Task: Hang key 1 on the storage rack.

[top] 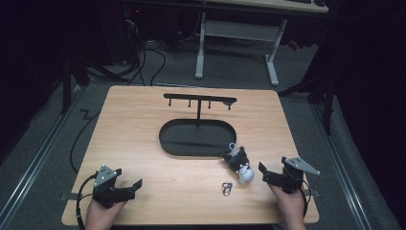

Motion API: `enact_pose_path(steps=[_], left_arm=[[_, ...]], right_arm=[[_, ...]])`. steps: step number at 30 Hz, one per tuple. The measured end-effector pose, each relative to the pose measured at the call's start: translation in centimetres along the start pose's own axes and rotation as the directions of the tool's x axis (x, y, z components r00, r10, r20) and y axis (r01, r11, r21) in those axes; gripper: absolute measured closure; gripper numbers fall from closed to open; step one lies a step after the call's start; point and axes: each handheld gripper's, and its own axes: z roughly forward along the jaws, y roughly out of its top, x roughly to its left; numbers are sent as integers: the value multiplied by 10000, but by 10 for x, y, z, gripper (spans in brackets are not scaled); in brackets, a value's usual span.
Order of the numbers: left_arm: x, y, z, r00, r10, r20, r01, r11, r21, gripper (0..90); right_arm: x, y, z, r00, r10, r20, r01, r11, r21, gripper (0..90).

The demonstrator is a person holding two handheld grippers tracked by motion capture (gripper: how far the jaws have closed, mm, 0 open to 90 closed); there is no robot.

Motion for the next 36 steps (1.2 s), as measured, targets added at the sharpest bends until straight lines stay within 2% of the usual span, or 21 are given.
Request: enact_pose_path(steps=[5,8,13,15,19,25,30,34,36], left_arm=[[1,1,4,9999,20,136,-20,10000,26,73],[3,3,5,9998,44,169,-44,10000,-10,75],[5,2,5,9996,-89,259,94,9997,-207,76],[5,2,6,9996,-126,269,132,9997,-203,84],[7,3,8,9995,-73,315,77,9999,-152,97],[9,1,1,9994,-188,283,196,9993,-306,126],[9,-1,-3,9998,-99,175,107,9989,-459,144],[8,-2,-5,9998,-25,172,34,9988,-490,146],[6,-3,-4,9998,74,173,-66,9989,-470,146]], right_arm=[[5,0,2,9987,-98,-494,108,9997,205,41],[9,0,4,9974,-364,-623,385,9987,325,43],[10,0,3,9971,-309,-696,327,9992,249,77],[10,-2,4,9978,-217,-626,225,9997,127,125],[9,-4,6,9986,-156,-496,163,9998,139,149],[9,-5,6,9988,-42,-483,54,9997,241,191],[13,-2,9,9983,-246,-523,253,9996,125,208],[14,-1,11,9983,-541,-201,544,9984,181,215],[14,-1,10,9985,-518,-182,522,9984,211,217]])
